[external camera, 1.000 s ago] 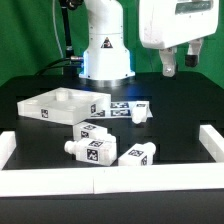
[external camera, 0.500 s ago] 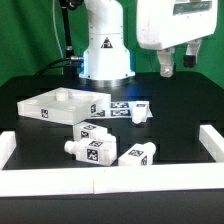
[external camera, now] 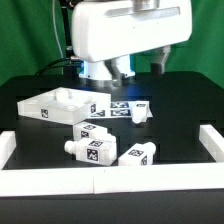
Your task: Assemble one leg
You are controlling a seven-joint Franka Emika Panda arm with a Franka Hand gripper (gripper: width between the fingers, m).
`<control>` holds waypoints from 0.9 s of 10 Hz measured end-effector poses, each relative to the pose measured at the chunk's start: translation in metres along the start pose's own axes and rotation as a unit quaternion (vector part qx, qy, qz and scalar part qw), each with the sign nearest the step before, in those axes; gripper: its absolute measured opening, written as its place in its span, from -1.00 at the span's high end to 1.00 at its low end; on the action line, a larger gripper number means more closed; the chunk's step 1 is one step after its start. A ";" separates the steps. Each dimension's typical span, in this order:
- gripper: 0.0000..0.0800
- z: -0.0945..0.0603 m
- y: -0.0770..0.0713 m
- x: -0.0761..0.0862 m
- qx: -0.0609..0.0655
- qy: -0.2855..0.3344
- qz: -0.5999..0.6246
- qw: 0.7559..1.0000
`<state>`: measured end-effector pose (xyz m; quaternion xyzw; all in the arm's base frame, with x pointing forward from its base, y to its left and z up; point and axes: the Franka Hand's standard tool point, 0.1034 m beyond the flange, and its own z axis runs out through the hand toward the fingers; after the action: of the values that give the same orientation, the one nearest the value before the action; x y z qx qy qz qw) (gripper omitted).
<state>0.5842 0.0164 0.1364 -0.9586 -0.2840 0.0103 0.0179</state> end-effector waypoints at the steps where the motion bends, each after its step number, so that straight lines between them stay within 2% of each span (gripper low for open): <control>1: -0.63 0.000 -0.004 0.003 0.001 0.000 -0.005 1.000; 3: -0.63 0.002 -0.001 0.001 0.001 -0.001 -0.002 1.000; 5: -0.63 0.019 0.012 0.012 0.003 -0.002 0.102 0.995; 6: -0.63 0.033 0.016 0.020 0.015 0.000 0.144 0.989; 7: -0.63 0.045 0.028 0.025 0.032 0.006 0.173 0.984; 9: -0.63 0.044 0.030 0.027 0.031 0.008 0.172 0.985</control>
Offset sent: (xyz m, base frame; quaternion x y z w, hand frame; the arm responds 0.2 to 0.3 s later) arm 0.0317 -0.0408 -0.0206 -0.0613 -0.0532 0.1375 0.9872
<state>0.6217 0.0071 0.0909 -0.9922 -0.1140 0.0144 0.0476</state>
